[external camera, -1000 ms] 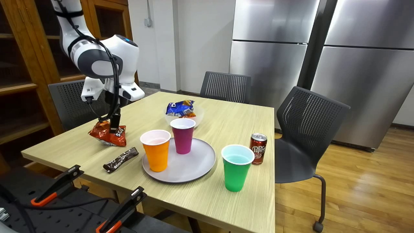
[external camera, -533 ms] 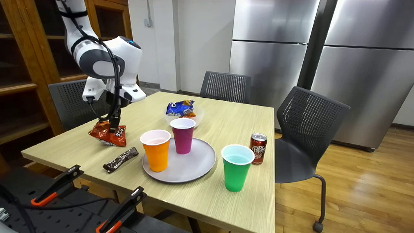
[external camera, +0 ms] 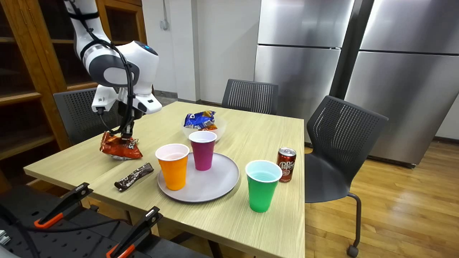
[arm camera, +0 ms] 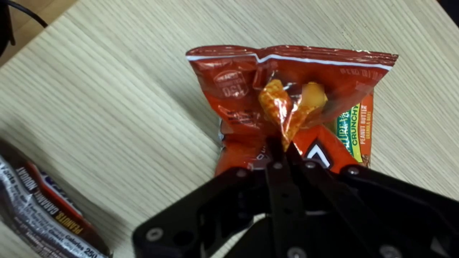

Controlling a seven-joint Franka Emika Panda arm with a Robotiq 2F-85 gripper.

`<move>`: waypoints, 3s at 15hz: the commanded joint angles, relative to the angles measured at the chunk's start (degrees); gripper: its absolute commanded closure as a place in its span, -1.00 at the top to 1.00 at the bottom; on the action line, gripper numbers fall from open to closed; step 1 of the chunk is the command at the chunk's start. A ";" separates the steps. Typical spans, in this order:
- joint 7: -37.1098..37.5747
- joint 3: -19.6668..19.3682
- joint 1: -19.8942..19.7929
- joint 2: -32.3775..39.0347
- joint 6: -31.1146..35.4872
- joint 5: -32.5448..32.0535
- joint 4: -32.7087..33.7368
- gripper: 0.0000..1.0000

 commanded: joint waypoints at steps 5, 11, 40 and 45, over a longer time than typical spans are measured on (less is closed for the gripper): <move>-3.65 0.26 -0.80 -1.36 -2.67 2.73 0.82 -1.00; -7.86 0.32 -1.10 -5.97 -5.39 4.53 -0.18 -1.00; -15.71 -12.40 -5.01 -13.34 -18.68 -10.32 11.09 -1.00; -15.40 -13.39 -6.14 -9.08 -19.82 -12.78 16.59 -1.00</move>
